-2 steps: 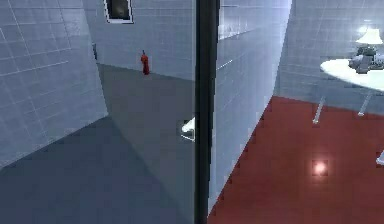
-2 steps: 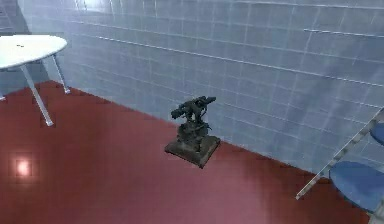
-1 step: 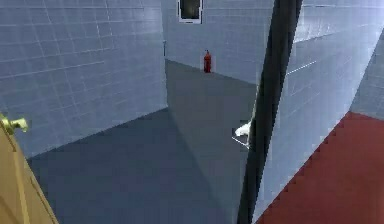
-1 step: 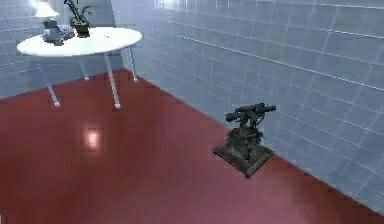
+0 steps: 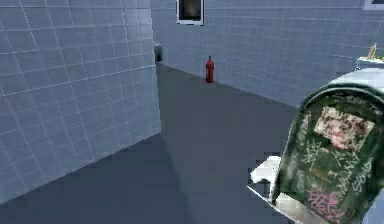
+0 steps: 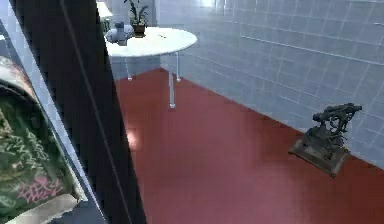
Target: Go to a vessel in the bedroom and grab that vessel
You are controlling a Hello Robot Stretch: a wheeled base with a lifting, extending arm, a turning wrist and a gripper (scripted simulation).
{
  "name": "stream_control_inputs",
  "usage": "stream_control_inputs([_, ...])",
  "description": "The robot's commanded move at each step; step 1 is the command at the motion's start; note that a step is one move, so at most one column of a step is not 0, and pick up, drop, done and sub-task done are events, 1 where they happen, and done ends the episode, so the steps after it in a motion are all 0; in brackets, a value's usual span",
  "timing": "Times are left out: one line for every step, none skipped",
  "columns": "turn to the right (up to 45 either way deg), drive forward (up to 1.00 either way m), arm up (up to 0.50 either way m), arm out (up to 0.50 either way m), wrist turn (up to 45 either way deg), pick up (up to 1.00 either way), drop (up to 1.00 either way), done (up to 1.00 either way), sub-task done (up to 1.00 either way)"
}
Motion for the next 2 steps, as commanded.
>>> stream_control_inputs([0.0, 1.00, 0.00, 0.00, 0.0, 0.00, 0.00, 0.00, 0.00])
stream_control_inputs([0.0, 1.00, 0.00, 0.00, 0.0, 0.00, 0.00, 0.00, 0.00])
